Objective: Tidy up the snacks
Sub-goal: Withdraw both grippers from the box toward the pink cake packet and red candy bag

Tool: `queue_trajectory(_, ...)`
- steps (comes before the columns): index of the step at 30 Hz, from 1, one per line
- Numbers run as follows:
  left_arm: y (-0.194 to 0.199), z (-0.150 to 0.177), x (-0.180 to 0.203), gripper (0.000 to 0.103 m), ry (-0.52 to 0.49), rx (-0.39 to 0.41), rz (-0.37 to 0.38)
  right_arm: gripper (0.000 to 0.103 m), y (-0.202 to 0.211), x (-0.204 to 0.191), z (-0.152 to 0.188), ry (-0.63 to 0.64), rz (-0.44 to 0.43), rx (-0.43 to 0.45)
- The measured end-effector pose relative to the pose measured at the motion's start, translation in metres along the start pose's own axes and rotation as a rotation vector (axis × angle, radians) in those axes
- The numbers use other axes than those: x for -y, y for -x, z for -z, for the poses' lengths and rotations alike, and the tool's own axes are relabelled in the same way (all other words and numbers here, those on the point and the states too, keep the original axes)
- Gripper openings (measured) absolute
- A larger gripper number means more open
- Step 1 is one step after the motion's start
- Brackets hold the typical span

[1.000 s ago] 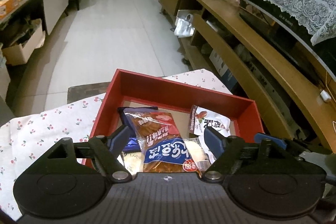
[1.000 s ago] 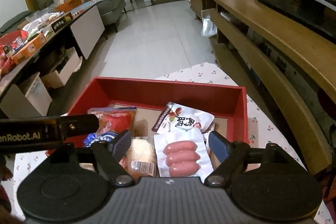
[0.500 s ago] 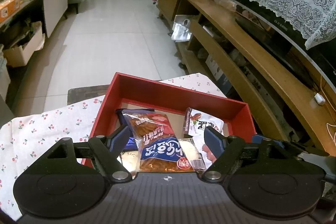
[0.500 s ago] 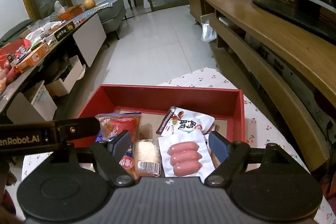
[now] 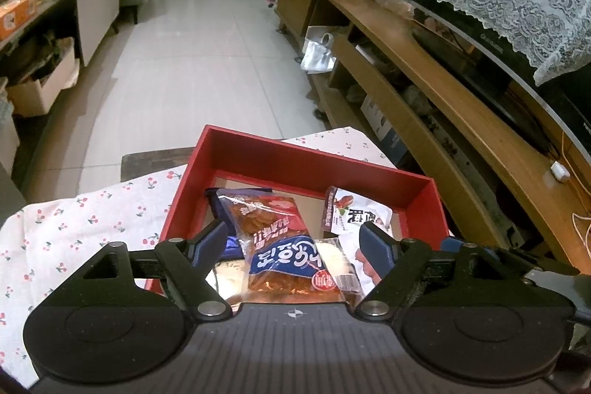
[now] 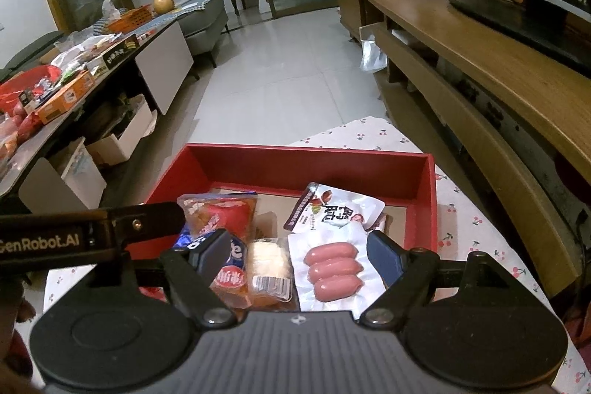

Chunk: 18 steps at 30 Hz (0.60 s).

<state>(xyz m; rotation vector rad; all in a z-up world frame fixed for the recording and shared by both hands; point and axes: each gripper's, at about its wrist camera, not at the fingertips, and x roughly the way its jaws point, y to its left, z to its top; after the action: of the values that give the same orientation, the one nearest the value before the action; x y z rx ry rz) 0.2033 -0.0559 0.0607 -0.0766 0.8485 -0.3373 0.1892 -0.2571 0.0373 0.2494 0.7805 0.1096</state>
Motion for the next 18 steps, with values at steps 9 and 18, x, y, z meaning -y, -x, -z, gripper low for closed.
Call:
queue_trajectory(9,0.027,0.012,-0.019,0.085,0.013,0.011,-0.016,0.097,0.022,-0.001,0.014,-0.008,-0.016,-0.002)
queue_trajectory(18,0.048,0.048,-0.047,0.087,0.011,-0.053,-0.067,0.097,0.036,-0.027,0.059,0.056,-0.086,-0.096)
